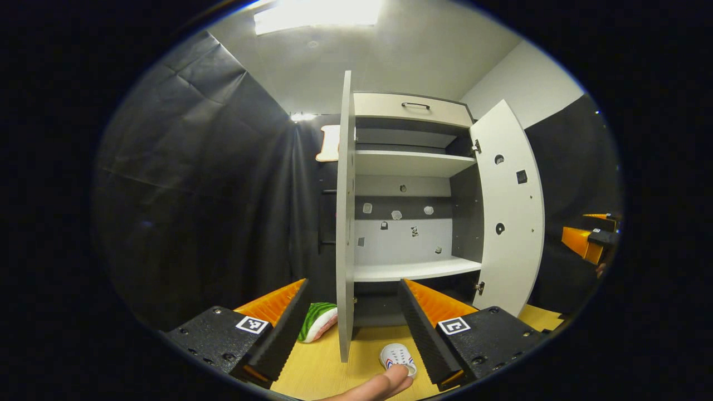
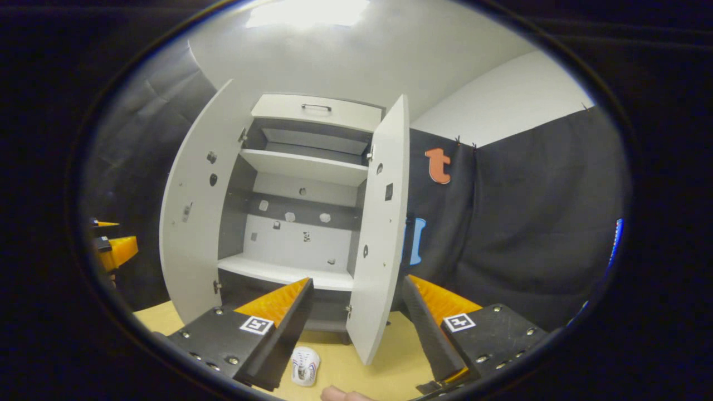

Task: Grab one shoe with the right hand and put it into the shoe cabinet, grab the other shoe with the left hand and put it into the shoe cabinet; then close the right door with the right hand and the left door with the left hand.

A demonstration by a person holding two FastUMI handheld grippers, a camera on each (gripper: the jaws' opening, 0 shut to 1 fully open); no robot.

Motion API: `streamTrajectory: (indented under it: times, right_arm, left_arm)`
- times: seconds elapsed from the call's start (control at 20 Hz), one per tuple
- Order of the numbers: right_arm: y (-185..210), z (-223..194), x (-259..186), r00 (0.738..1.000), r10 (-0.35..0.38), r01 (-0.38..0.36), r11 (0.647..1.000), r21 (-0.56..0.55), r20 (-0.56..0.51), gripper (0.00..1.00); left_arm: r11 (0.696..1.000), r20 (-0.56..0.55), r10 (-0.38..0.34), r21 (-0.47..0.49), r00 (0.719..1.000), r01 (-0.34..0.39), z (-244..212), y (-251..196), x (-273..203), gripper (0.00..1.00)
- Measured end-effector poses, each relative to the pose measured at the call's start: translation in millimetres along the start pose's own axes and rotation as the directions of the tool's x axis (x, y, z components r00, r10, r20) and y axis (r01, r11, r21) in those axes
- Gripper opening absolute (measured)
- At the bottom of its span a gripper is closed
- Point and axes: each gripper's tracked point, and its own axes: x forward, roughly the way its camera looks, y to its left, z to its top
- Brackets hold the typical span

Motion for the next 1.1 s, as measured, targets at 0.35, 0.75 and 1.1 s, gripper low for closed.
streamTrajectory:
  times: [0.35, 0.75, 1.1]
  right_arm:
    - [1.0, -9.0, 13.6, 1.000, -0.016, 0.017, 0.999, 0.035, -0.011, 0.93]
    - [32.9, -87.2, 49.8, 0.988, 0.064, -0.053, 0.995, 0.083, -0.142, 0.96]
    - [73.5, -202.8, 77.3, 0.939, 0.120, -0.095, 0.991, 0.091, -0.324, 0.96]
  left_arm:
    - [1.000, 0.010, -0.008, -0.007, 1.000, 0.009, 1.5, 0.4, -1.0, 0.95]
    - [0.999, 0.010, 0.018, -0.037, 1.000, -0.017, -10.1, 6.5, 3.8, 0.91]
    - [1.000, -0.028, 0.020, -0.018, 0.999, -0.021, -31.5, 9.4, 7.6, 0.95]
